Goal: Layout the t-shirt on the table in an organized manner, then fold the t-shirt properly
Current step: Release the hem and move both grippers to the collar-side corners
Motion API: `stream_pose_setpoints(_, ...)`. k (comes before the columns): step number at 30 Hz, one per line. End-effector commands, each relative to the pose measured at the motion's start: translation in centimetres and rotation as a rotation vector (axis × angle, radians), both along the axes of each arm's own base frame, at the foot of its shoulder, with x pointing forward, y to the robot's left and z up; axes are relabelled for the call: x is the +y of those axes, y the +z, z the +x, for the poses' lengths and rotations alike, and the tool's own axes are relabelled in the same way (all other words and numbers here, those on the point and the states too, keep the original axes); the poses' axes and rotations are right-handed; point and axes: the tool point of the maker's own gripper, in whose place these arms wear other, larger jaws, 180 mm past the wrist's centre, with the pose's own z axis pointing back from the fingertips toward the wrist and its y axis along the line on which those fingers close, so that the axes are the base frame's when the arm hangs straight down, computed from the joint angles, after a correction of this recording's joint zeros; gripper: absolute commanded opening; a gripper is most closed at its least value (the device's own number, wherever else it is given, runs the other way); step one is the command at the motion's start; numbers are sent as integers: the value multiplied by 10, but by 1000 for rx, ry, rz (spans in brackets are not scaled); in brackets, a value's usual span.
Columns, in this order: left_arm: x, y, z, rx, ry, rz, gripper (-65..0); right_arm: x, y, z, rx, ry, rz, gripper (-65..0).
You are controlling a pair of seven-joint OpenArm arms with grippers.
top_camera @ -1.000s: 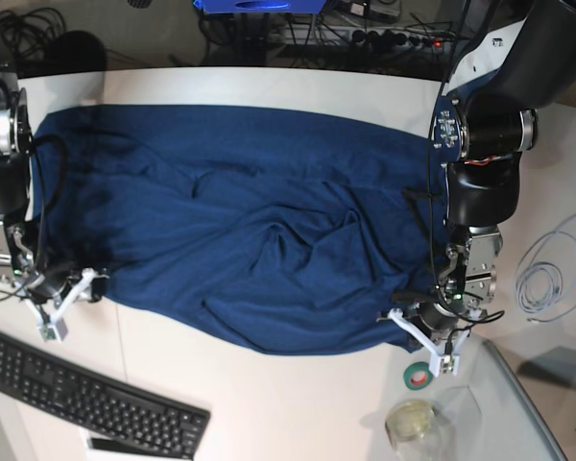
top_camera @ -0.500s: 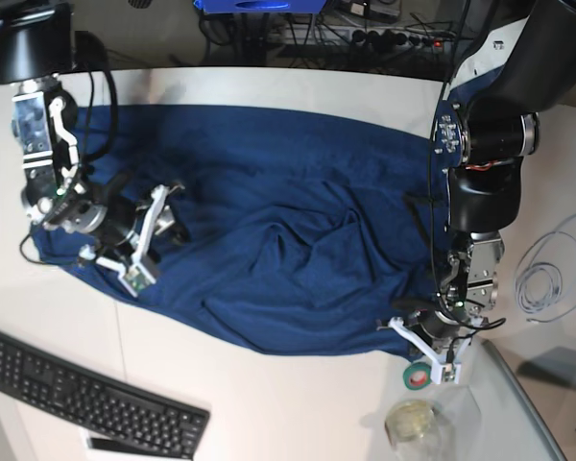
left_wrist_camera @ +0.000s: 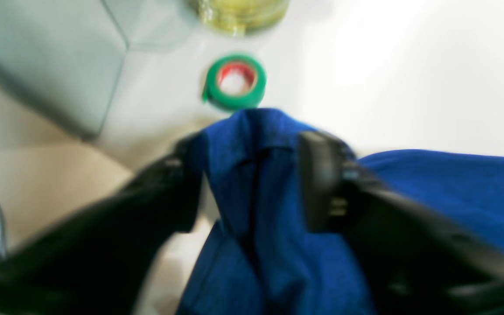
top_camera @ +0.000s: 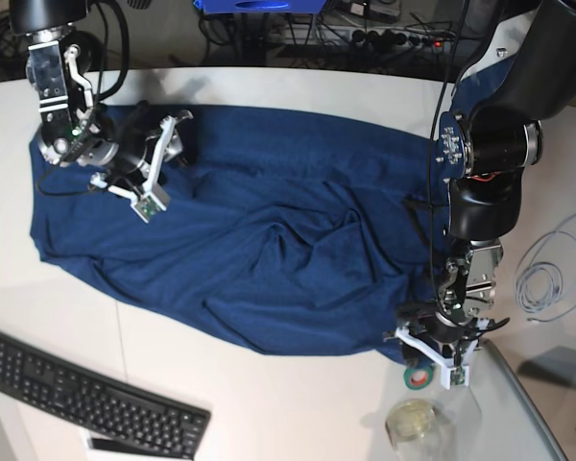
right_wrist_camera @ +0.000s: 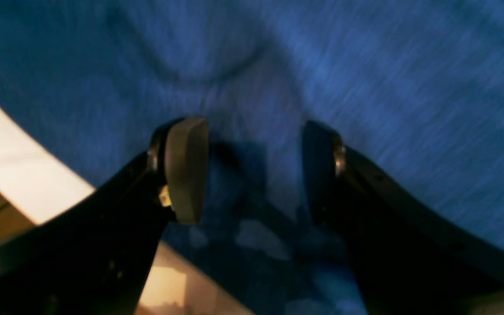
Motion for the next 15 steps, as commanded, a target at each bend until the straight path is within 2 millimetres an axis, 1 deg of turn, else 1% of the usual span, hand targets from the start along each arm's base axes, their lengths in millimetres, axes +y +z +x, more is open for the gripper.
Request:
stream_pose_setpoints(1, 4, 35, 22, -95, 11, -4, -229, 0, 10, 11, -45, -2, 17, -324)
stream_pose_setpoints(2, 4, 44, 25, -121, 23, -26, -199, -4, 10, 12, -45, -11, 14, -324)
stream_pose_setpoints(3, 5, 53, 27, -149, 36, -55, -183, -9, 10, 12, -44, -27, 11, -324)
stream_pose_setpoints(4, 5, 57, 25, -155, 52, -91, -186, -16, 11, 13, -47, -50, 7, -324)
stream_pose_setpoints(5, 9, 47, 13, -125, 67, -122, -199, -24, 15, 17, -61, -75, 3, -324)
stream_pose_setpoints(6, 10, 48, 4, -118, 74, -148, -214, -30, 19, 20, -76, -95, 0, -324)
stream_pose_setpoints(7, 13, 52, -6, -122, 72, -161, -232, -38, 25, 23, -95, -115, -5, -324)
stream_pose_setpoints(9, 11, 43, -43, -107, 57, -171, -280, -51, 35, 26, -128, -151, -16, -324)
stream_pose_setpoints(10, 8, 42, -59, -106, 46, -167, -313, -55, 38, 28, -139, -163, -20, -324)
stream_pose_setpoints(11, 5, 38, -76, -103, 33, -154, -369, -60, 40, 29, -143, -177, -24, -324)
stream_pose_setpoints(13, -1, 21, -110, -63, 12, -121, -535, -70, 37, 30, -137, -207, -30, -324)
stream_pose_setpoints(14, -2, 11, -123, -38, 10, -115, -624, -74, 35, 28, -129, -218, -32, -324)
stream_pose_setpoints(15, -2, 0, -134, -8, 9, -112, -650, -78, 32, 27, -121, -231, -34, -324)
